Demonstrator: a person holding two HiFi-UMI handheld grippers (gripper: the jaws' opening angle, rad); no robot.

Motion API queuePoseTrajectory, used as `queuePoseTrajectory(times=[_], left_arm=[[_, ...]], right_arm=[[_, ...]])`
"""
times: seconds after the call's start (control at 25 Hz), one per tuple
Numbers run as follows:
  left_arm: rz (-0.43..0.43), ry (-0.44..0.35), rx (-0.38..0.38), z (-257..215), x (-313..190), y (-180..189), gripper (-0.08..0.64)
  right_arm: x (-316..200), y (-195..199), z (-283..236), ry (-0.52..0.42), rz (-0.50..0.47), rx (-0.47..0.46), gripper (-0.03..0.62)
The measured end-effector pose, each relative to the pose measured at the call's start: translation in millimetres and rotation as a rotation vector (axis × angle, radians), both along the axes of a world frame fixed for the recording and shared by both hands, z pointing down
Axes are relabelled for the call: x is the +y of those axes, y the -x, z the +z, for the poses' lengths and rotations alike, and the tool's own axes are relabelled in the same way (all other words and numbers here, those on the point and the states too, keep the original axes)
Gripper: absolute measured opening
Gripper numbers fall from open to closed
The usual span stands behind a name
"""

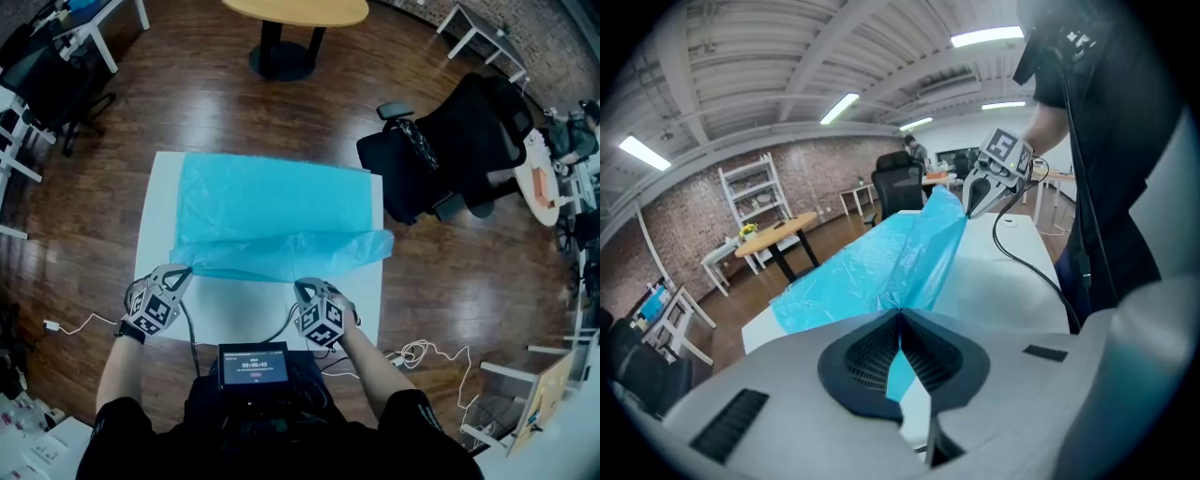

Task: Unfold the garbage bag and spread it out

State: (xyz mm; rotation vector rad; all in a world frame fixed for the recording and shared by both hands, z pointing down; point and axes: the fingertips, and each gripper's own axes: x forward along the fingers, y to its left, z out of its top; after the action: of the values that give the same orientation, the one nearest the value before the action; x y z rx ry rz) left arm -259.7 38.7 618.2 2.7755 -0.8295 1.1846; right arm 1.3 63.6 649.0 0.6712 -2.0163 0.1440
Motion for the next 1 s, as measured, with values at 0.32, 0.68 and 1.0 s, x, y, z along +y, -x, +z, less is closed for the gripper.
queuePoseTrajectory(times=[0.32, 0.68, 1.0], left_arm=[[-0.007, 0.083, -0.013, 24, 27, 5, 0.014], [-0.027, 0.168, -0.012, 46, 48, 13, 0.014], [-0.029, 0.238, -0.041, 72, 64, 15, 0.015]], right_arm=[[36, 6, 21, 0.078, 0.037, -0.005, 0.021], [70, 14, 46, 0.186, 0.1, -0.045, 0.023], [94, 15, 78, 0.256, 0.113, -0.007, 0.03]])
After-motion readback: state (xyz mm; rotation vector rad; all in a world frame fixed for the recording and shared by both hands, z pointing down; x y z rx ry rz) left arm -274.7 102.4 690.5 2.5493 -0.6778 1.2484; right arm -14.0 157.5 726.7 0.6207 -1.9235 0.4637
